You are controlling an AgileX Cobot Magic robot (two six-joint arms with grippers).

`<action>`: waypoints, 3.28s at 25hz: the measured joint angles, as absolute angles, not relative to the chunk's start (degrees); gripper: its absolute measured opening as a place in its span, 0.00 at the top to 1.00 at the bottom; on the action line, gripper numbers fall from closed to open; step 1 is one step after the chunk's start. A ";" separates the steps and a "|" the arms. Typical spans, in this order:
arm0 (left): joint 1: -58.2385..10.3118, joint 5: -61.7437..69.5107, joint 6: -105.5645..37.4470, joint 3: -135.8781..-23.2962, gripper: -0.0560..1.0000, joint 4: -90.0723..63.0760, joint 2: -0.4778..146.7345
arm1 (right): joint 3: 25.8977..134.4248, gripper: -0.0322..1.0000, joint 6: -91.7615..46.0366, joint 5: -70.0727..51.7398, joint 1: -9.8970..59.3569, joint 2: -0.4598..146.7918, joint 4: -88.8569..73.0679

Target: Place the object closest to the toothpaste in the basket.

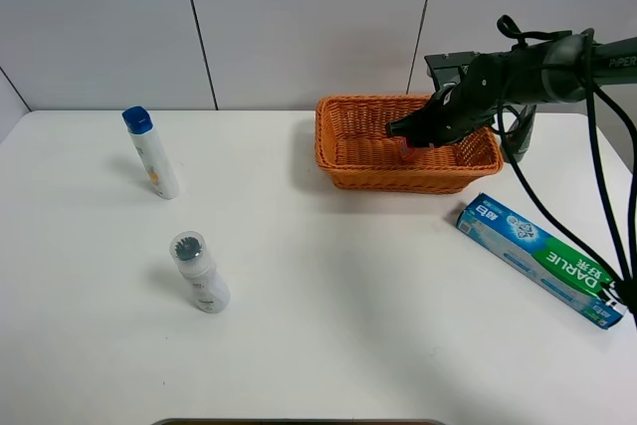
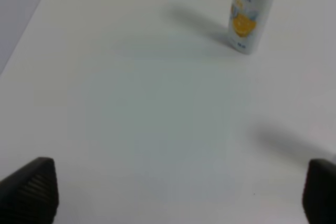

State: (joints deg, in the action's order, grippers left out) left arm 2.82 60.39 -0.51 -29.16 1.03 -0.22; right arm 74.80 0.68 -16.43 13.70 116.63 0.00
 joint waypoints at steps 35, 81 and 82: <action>2.82 60.39 -0.51 -29.16 0.06 0.91 -0.22 | 74.87 0.03 0.68 -12.35 13.70 116.75 -0.36; 2.82 60.39 -0.51 -29.16 0.06 0.96 -0.22 | 75.03 0.01 3.76 -49.36 13.70 73.36 5.48; 2.82 60.39 -0.51 -29.16 0.06 0.96 -0.22 | 75.03 0.01 3.63 -51.08 13.70 71.89 5.60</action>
State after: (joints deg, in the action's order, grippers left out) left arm 2.82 60.39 -0.51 -29.16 0.96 -0.22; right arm 75.03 3.63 -51.08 13.70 71.89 5.60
